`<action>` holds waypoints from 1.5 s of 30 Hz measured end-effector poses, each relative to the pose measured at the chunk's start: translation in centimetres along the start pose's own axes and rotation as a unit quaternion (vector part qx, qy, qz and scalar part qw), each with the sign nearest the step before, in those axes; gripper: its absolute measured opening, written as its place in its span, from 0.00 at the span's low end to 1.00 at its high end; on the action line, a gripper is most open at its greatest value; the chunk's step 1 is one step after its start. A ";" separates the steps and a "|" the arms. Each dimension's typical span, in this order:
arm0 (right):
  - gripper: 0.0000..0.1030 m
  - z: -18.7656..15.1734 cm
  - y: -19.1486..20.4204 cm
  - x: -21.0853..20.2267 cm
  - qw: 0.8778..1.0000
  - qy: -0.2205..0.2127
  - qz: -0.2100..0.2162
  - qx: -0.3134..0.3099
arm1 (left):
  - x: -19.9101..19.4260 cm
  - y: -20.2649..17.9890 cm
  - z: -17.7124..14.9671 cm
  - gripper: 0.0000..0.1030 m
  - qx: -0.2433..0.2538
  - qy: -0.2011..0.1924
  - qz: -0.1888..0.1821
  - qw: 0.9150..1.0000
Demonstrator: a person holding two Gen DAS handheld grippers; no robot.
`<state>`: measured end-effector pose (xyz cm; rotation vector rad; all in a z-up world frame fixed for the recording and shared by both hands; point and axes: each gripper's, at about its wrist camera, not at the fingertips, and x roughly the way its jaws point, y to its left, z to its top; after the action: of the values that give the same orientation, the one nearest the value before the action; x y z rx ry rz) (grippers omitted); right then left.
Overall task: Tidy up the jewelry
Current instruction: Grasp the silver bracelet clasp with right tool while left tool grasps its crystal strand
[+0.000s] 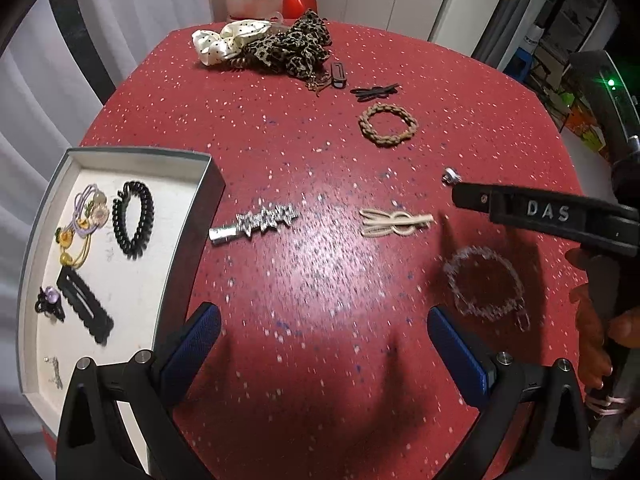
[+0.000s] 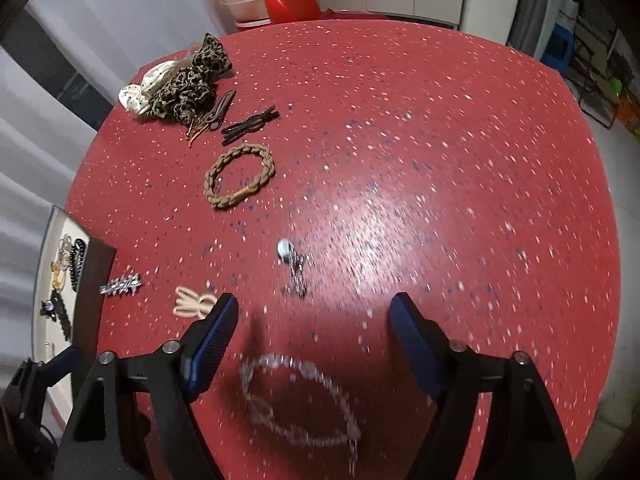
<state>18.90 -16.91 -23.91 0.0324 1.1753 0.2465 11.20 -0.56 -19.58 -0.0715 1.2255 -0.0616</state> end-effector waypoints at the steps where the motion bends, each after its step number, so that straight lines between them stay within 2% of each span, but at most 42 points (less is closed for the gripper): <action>1: 0.70 0.1 0.1 0.2 1.000 0.001 -0.002 -0.004 | 0.2 0.1 0.2 1.00 0.000 -0.002 0.002 1.000; 4: 0.63 0.5 0.3 1.0 1.000 0.001 -0.010 -0.017 | 0.8 0.2 0.7 1.00 0.003 -0.006 0.007 1.000; 11: 0.54 0.8 1.4 1.3 0.998 -0.009 -0.032 -0.054 | 1.8 0.2 1.6 1.00 0.018 -0.019 0.022 0.999; 18: 0.42 0.6 1.8 1.4 0.995 -0.018 -0.057 -0.074 | 2.1 -0.2 2.5 1.00 0.018 -0.027 0.016 0.999; 20: 0.33 0.7 1.6 1.3 0.996 -0.021 -0.057 -0.072 | 2.2 -0.5 2.7 1.00 0.022 -0.028 0.012 0.999; 22: 0.20 0.8 1.4 1.3 0.996 -0.023 -0.057 -0.069 | 2.3 -0.8 2.8 1.00 0.026 -0.029 0.011 0.999; 24: 0.14 0.8 1.3 1.3 0.996 -0.025 -0.056 -0.066 | 2.4 -1.2 2.8 1.00 0.032 -0.028 0.009 0.999; 35: 0.14 0.1 -1.6 0.0 0.999 -0.030 -0.040 -0.013 | 3.3 -3.3 3.5 1.00 0.055 -0.028 0.001 0.998; 37: 0.14 -0.3 -2.3 -0.4 0.999 -0.031 -0.036 -0.006 | 3.5 -3.9 3.6 0.94 0.067 -0.028 0.001 0.997; 40: 0.13 -0.9 -2.6 -0.9 0.999 -0.031 -0.031 0.000 | 3.8 -4.8 3.7 0.94 0.087 -0.028 0.003 0.996; 42: 0.13 -1.4 -2.9 -1.2 0.999 -0.031 -0.028 0.005 | 4.0 -5.3 3.8 0.87 0.095 -0.027 0.003 0.995; 45: 0.13 -2.0 -3.6 -1.8 0.999 -0.030 -0.021 0.017 | 3.9 -5.9 3.6 0.86 0.104 -0.023 -0.005 0.994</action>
<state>17.04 -21.00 -23.64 0.0446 1.1202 0.1875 15.83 -6.68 -21.53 0.1021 1.1663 -0.1957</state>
